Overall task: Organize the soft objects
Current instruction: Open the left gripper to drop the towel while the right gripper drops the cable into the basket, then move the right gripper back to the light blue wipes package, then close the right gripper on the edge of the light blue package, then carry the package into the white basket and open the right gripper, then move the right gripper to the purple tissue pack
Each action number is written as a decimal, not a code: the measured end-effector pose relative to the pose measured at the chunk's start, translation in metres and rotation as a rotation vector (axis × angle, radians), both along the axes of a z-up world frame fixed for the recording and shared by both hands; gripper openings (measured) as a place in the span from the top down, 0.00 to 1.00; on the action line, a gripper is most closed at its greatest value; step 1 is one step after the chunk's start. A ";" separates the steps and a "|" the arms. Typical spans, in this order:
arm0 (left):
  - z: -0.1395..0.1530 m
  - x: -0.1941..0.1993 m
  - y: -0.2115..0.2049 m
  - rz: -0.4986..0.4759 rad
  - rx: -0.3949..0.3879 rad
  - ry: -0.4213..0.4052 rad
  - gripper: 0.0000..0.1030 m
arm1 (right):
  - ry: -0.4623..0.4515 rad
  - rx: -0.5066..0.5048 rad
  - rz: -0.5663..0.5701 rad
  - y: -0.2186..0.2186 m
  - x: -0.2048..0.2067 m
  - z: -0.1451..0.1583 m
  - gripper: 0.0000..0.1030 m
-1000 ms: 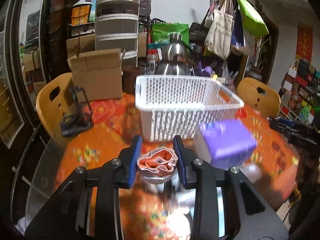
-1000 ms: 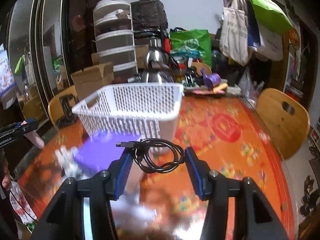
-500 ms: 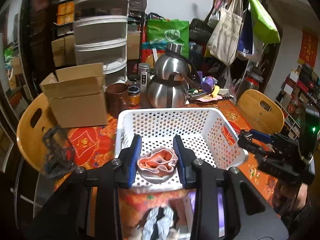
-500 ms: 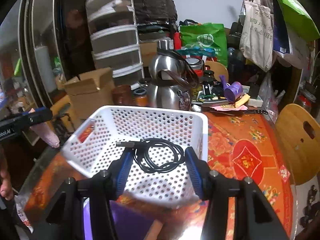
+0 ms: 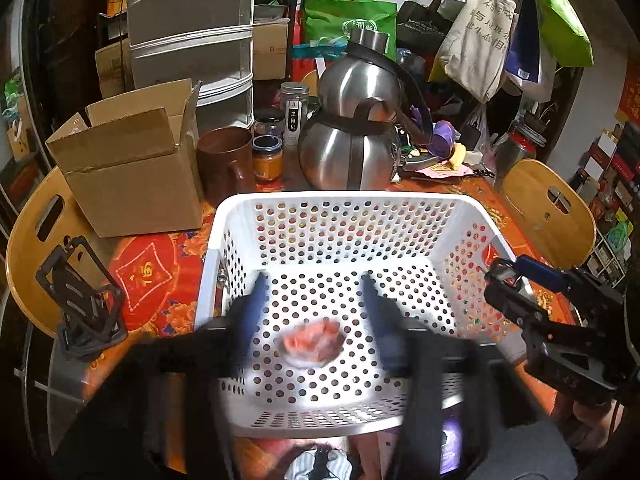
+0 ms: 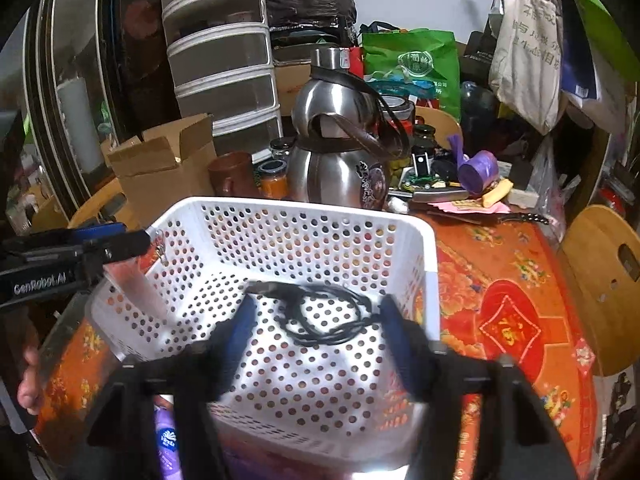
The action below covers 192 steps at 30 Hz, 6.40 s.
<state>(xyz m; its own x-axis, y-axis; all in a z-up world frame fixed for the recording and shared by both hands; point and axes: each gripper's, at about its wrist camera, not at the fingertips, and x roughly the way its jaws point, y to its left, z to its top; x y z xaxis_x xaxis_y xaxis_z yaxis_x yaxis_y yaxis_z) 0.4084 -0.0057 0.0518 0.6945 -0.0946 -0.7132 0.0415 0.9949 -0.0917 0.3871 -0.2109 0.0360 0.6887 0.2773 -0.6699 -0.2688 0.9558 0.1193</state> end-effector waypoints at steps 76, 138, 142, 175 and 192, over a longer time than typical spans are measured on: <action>-0.179 -0.357 -0.040 -0.288 -0.028 -0.102 0.39 | -0.032 0.042 0.148 0.025 -0.329 -0.122 0.44; 0.001 -0.257 -0.016 -0.303 -0.081 -0.349 0.66 | -0.289 0.029 0.177 0.023 -0.201 0.039 0.82; 0.023 -0.199 -0.016 -0.300 -0.082 -0.328 0.66 | -0.242 0.017 0.174 0.024 -0.149 0.047 0.82; -0.035 -0.018 0.009 -0.107 -0.097 -0.089 0.00 | -0.091 -0.039 0.064 0.001 -0.032 0.004 0.14; -0.024 -0.115 0.020 -0.060 -0.109 -0.136 0.00 | -0.080 0.005 0.047 -0.008 -0.118 0.003 0.14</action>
